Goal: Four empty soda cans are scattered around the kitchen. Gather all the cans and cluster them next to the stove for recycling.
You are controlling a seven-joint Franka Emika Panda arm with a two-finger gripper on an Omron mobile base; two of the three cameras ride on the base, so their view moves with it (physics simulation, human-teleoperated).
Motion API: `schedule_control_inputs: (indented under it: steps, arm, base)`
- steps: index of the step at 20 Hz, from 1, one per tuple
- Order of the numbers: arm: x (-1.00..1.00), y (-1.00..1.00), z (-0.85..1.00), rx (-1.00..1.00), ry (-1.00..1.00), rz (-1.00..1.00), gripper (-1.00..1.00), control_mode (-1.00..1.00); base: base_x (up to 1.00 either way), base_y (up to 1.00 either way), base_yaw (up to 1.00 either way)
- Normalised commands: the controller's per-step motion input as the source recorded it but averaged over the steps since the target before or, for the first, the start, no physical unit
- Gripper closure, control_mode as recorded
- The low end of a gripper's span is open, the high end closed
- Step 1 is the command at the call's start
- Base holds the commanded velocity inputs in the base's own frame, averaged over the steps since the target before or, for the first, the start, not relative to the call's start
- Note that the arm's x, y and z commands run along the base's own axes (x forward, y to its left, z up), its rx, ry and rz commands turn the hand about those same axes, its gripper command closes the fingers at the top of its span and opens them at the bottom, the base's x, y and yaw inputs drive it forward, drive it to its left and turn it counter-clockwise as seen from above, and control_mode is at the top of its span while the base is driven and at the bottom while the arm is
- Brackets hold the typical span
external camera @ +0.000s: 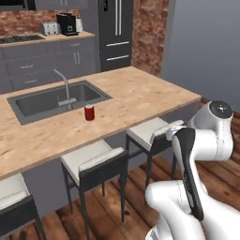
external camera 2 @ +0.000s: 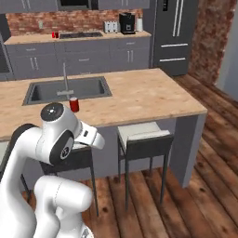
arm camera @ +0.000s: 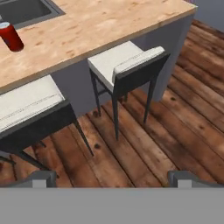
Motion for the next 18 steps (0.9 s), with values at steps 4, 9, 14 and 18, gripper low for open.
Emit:
schedule_control_inputs:
  steps: [4,9,14,18]
  arm:
    - [0.0,0.0,0.0,0.0,0.0,0.0,-1.0,1.0]
    - [0.0,0.0,0.0,0.0,0.0,0.0,-1.0,1.0]
    - [0.0,0.0,0.0,0.0,0.0,0.0,-1.0,1.0]
    - [0.0,0.0,0.0,0.0,0.0,0.0,-1.0,1.0]
  base:
    - [0.56,-0.55,0.38]
    - [0.61,-0.39,0.34]
    - [0.6,-0.03,0.3]
    - [0.4,0.0,0.17]
